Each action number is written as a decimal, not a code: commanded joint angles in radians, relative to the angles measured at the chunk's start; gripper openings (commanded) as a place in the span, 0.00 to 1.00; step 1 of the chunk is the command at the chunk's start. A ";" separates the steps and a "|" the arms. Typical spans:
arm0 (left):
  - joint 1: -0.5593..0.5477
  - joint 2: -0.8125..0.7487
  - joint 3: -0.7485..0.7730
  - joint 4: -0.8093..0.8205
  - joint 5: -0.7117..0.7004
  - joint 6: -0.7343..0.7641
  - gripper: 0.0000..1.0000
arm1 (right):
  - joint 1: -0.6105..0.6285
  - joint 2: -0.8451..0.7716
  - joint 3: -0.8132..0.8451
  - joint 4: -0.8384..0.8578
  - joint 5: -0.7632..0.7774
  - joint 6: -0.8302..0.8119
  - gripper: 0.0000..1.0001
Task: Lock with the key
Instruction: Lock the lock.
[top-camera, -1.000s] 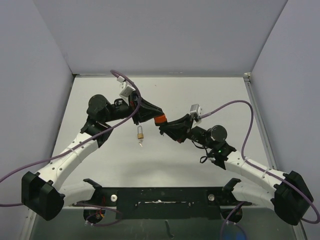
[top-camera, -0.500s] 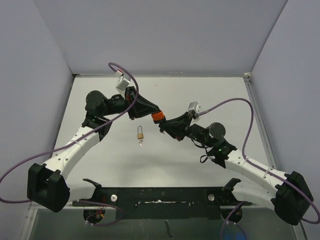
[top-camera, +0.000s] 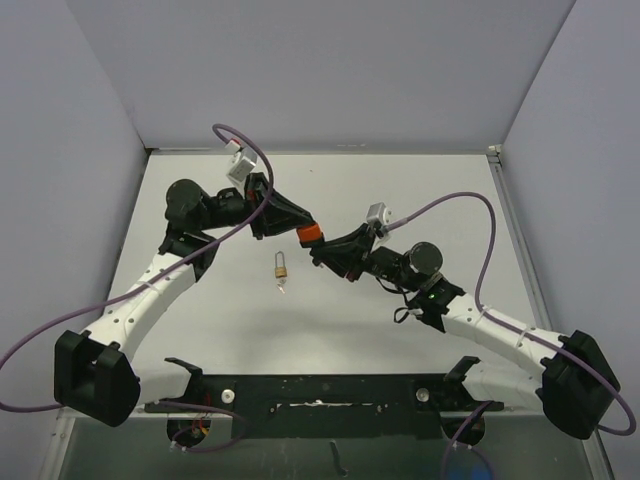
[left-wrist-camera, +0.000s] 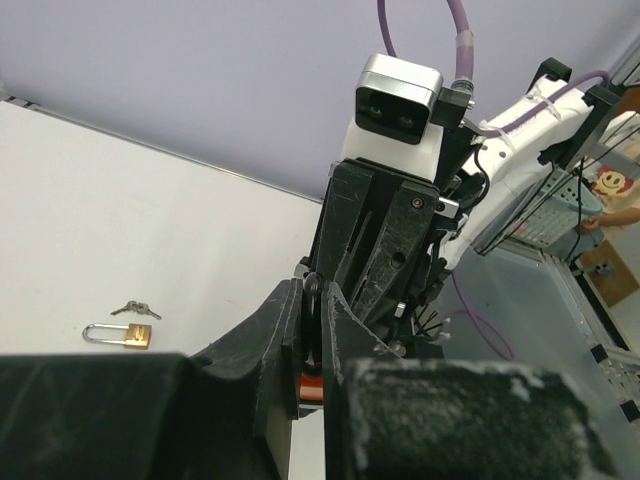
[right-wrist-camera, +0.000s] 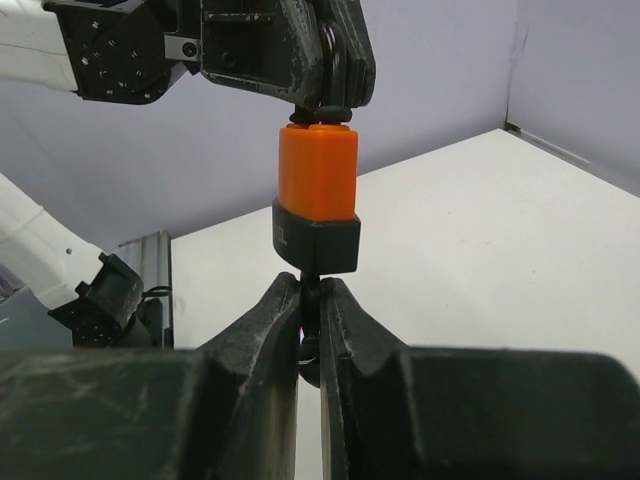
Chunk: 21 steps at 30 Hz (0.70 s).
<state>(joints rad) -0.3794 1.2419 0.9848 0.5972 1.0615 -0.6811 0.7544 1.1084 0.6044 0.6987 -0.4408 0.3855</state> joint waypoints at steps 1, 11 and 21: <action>0.068 -0.081 0.154 0.302 -0.233 -0.008 0.00 | 0.026 0.051 -0.087 -0.234 -0.214 -0.014 0.00; 0.067 -0.119 0.234 0.106 -0.271 0.127 0.00 | 0.063 0.034 -0.143 -0.300 -0.231 -0.042 0.00; 0.066 -0.127 0.152 0.062 -0.249 0.119 0.00 | 0.076 -0.114 -0.112 -0.419 -0.043 -0.100 0.00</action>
<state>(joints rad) -0.3126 1.1236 1.1698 0.6846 0.8429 -0.5865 0.8257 1.0733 0.4225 0.3187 -0.5850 0.3401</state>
